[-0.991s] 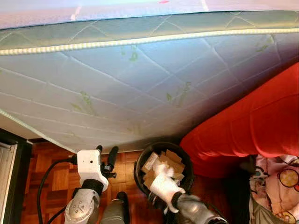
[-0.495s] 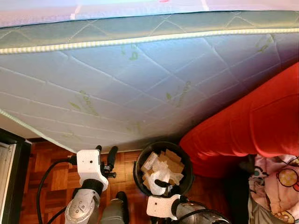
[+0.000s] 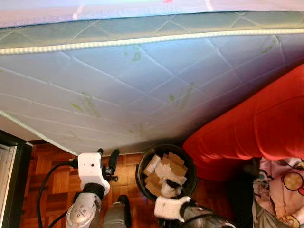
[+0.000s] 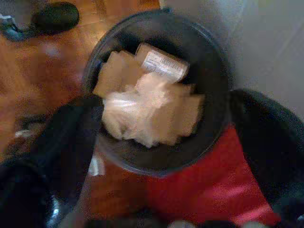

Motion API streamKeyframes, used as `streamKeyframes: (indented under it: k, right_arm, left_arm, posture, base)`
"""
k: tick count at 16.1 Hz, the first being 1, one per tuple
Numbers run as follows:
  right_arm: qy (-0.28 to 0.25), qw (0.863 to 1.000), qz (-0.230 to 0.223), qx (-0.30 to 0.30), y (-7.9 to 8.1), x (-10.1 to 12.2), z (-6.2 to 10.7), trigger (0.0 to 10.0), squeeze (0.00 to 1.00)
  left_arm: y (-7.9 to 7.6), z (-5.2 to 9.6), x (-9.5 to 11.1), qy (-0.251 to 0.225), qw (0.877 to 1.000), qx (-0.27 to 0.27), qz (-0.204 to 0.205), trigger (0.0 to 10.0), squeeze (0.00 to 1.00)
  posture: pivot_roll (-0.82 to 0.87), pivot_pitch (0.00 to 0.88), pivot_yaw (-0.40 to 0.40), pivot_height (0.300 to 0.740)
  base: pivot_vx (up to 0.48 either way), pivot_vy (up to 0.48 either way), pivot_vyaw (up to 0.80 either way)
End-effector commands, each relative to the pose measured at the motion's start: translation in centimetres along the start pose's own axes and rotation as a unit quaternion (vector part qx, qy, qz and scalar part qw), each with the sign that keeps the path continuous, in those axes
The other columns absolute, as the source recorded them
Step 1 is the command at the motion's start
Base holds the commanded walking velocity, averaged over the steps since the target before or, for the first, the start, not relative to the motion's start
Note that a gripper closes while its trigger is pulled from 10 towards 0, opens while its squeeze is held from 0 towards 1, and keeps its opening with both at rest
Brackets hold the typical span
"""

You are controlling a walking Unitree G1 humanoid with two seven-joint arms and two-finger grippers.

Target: Clean up the room

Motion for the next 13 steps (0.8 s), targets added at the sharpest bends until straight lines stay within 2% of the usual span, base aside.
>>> streamKeyframes:
  k: [1,2,3,4,5,6,7,8,9,10,11,13]
  right_arm:
    - [0.039,0.996,-0.086,0.004,0.9,-2.0,0.5,10.0,0.0]
    - [0.056,0.96,-0.271,-0.045,-0.4,-3.2,0.7,10.0,0.0]
    - [0.057,0.922,-0.375,-0.077,-1.4,-3.8,0.9,10.0,0.0]
    - [0.044,0.869,-0.479,-0.115,-2.8,-4.4,1.2,10.0,0.0]
    - [0.015,0.808,-0.567,-0.159,-4.8,-5.5,1.9,10.0,0.0]
    - [-0.001,0.795,-0.583,-0.168,-5.5,-5.9,2.2,10.0,0.0]
    - [-0.009,0.793,-0.586,-0.169,-5.7,-6.0,2.3,10.0,0.0]
    - [-0.03,0.767,-0.614,-0.185,-6.7,-6.6,2.9,10.0,0.0]
    - [-0.037,0.757,-0.624,-0.19,-7.1,-6.7,3.0,10.0,0.0]
    - [-0.054,0.745,-0.636,-0.196,-7.7,-6.5,3.1,10.0,0.0]
    - [-0.063,0.74,-0.64,-0.196,-8.0,-6.3,3.1,10.0,0.0]
    - [-0.11,0.718,-0.658,-0.198,-9.2,-5.2,3.2,10.0,0.0]
  left_arm:
    - [-0.1,0.5,-0.8,0.015,1.0,0.0,-0.004,10.0,0.0]
    - [-0.1,0.6,-1.4,0.023,1.0,-0.002,-0.007,10.0,0.0]
    - [-0.1,0.6,-1.9,0.03,1.0,-0.005,-0.009,10.0,0.0]
    - [0.1,0.7,-2.5,0.038,0.999,-0.007,-0.012,10.0,0.0]
    - [0.3,0.9,-3.6,0.052,0.998,-0.011,-0.016,10.0,0.0]
    - [0.4,0.7,-4.2,0.059,0.998,-0.013,-0.019,10.0,0.0]
    - [0.4,0.5,-4.6,0.064,0.998,-0.016,-0.02,10.0,0.0]
    - [0.2,0.0,-5.8,0.076,0.997,-0.023,-0.021,10.0,0.0]
    - [0.2,-0.3,-6.2,0.081,0.996,-0.026,-0.023,10.0,0.0]
    - [0.1,-0.6,-6.7,0.087,0.996,-0.029,-0.024,10.0,0.0]
    - [0.2,-0.8,-7.0,0.091,0.995,-0.03,-0.025,10.0,0.0]
    - [0.2,-1.4,-8.1,0.1,0.994,-0.034,-0.027,10.0,0.0]
  posture:
    - [0.24,0.364,-0.062,0.74]
    - [0.23,0.351,-0.059,0.74]
    - [0.22,0.339,-0.057,0.74]
    - [0.21,0.322,-0.052,0.74]
    - [0.21,0.313,-0.05,0.74]
    - [0.19,0.28,-0.044,0.74]
    - [0.19,0.268,-0.043,0.74]
    - [0.18,0.236,-0.039,0.74]
    - [0.17,0.211,-0.034,0.74]
    - [0.16,0.193,-0.03,0.74]
    - [0.16,0.174,-0.025,0.74]
    - [0.15,0.128,-0.014,0.74]
  base:
    - [0.0,0.0,0.0]
    - [0.0,0.0,0.0]
    - [0.0,0.0,0.0]
    - [0.0,0.0,0.0]
    - [0.0,0.0,0.0]
    - [0.0,0.0,0.0]
    - [0.0,0.0,0.0]
    - [0.0,0.0,0.0]
    - [0.0,0.0,0.0]
    - [0.0,0.0,0.0]
    - [0.0,0.0,0.0]
    - [0.0,0.0,0.0]
Point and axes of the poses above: a point about 5 cm out from each wrist's last joint towards the gripper, its own z axis pointing back from the gripper into the wrist, its own x axis along the axis of the wrist's last joint, y = z × x, the point moved 5 cm from there along -z, pointing out of the wrist towards the gripper, and after that the axes turned 15 degrees about -z, right-handed, at the moved point
